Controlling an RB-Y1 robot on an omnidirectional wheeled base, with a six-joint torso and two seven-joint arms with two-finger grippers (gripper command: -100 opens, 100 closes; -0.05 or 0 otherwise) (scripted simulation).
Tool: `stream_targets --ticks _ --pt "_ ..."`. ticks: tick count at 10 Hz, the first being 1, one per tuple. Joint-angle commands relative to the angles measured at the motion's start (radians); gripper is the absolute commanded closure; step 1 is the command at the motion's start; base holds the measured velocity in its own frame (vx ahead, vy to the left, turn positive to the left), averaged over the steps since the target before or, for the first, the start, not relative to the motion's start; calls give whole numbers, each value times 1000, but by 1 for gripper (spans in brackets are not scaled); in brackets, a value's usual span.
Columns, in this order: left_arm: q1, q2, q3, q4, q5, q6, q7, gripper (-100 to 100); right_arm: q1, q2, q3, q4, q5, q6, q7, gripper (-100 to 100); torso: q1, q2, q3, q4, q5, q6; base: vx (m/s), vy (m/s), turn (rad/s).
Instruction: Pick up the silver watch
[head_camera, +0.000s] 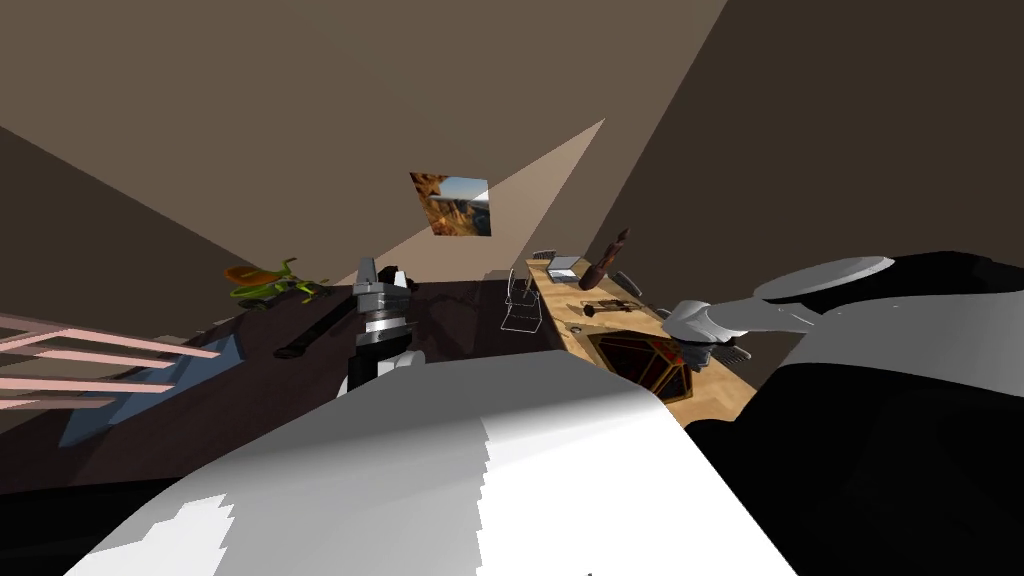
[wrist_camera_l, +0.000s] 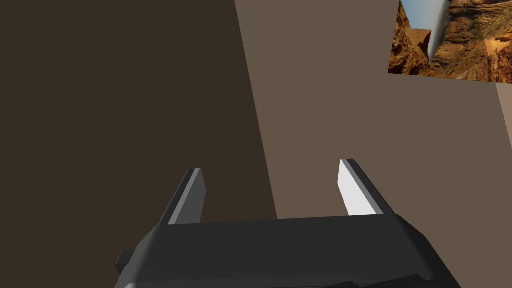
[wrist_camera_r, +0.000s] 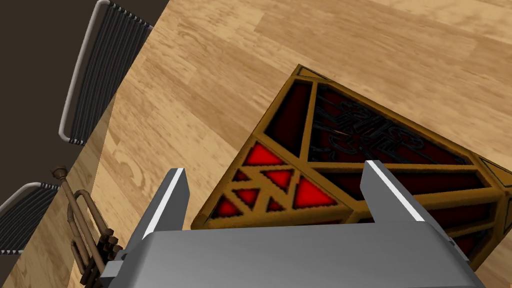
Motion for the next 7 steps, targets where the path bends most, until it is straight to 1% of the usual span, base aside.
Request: stream_targets --ticks 1,2,3,4,5,6,7 --pt "0 0 0 0 0 0 0 0 11 -50 -8 8 50 -18 -27 -100 0 0 0 0 0 0 -39 -12 135" --pt "0 0 0 0 0 0 0 0 11 -56 -8 8 73 -18 -27 -100 0 0 0 0 0 1 -17 -5 5" --pt "0 0 0 0 0 0 0 0 49 -93 -30 41 122 -29 -70 -100 0 0 0 0 0 2 -29 -9 166" --pt "0 0 0 0 0 0 0 0 68 -118 -30 45 147 -29 -70 -100 0 0 0 0 0 0 -32 -16 108" --pt "0 0 0 0 0 0 0 0 68 -147 -30 45 147 -29 -70 -100 -1 0 0 0 0 1 -17 -6 1" --pt "0 0 0 0 0 0 0 0 111 -174 -51 81 201 -39 -110 -100 0 0 0 0 0 2 -33 -6 177" --pt "0 0 0 0 0 0 0 0 124 -204 -51 81 216 -39 -110 -100 0 0 0 0 0 0 -33 -11 114"
